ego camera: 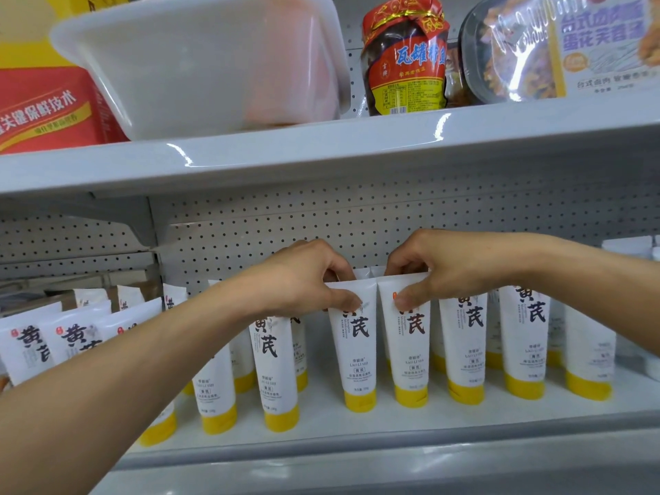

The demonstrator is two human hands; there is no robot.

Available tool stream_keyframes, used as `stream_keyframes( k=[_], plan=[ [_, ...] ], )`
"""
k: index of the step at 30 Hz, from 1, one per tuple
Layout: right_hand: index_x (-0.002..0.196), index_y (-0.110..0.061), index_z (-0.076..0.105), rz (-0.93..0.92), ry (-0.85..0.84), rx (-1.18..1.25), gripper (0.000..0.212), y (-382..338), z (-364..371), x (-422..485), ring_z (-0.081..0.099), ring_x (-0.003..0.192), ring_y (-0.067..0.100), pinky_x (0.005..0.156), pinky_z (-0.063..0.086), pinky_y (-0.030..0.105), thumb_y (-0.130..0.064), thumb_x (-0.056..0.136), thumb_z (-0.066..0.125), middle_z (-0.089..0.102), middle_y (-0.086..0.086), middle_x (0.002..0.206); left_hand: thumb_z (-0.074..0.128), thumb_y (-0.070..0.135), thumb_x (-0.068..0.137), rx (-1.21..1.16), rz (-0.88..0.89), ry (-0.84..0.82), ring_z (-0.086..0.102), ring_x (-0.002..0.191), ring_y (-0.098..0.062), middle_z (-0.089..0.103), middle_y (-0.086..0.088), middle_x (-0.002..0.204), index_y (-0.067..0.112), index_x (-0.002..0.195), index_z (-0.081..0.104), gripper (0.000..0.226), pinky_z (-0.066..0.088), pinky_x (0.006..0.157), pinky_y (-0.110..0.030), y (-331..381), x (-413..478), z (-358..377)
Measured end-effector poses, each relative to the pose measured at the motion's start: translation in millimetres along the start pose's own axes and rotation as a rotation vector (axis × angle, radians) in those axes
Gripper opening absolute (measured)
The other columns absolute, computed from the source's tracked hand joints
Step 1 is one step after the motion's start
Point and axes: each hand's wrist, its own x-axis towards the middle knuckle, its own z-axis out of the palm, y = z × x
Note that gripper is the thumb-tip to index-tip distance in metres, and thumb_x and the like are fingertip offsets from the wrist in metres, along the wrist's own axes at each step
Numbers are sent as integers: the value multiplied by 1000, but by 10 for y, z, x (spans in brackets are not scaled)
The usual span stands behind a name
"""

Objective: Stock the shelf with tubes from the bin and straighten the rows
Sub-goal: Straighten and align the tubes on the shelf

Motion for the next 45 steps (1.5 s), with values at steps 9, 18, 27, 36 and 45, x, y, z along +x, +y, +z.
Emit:
stream_keyframes(
  k=[9,18,27,36,45],
  plan=[
    [95,-32,72,-124,259,63,10,-154,-122,205,62,84,-9,76,47,11,-34,89,65,70,-23,89,62,28,93,4,-12,113,57,90,12,66,22,101,41,98,68,16,39,76,-7,-357,-93,-550],
    [105,-24,75,-55,81,22,20,-323,-95,718,64,87,-6,85,48,15,-27,86,71,71,-22,93,72,51,78,239,-128,-77,66,87,-3,74,17,94,27,93,77,30,54,89,-31,-573,48,-444],
    [85,-22,78,-65,13,10,4,-289,38,865,67,75,3,75,55,26,-23,83,74,72,-17,73,76,33,80,132,-52,-8,67,89,-5,74,15,91,26,94,78,16,53,91,-32,-598,186,-295],
    [79,-28,76,-65,9,54,6,-276,47,851,69,81,7,73,56,24,-24,83,74,74,-16,77,77,30,80,19,-36,-13,68,88,-4,70,19,78,25,95,77,16,52,93,-30,-616,214,-254],
    [86,-24,78,-55,8,60,5,-279,49,831,69,81,4,84,58,32,-25,84,73,74,-16,80,77,30,80,-16,-43,-26,68,88,-3,74,14,89,24,97,77,18,52,95,-31,-638,202,-261]
  ],
)
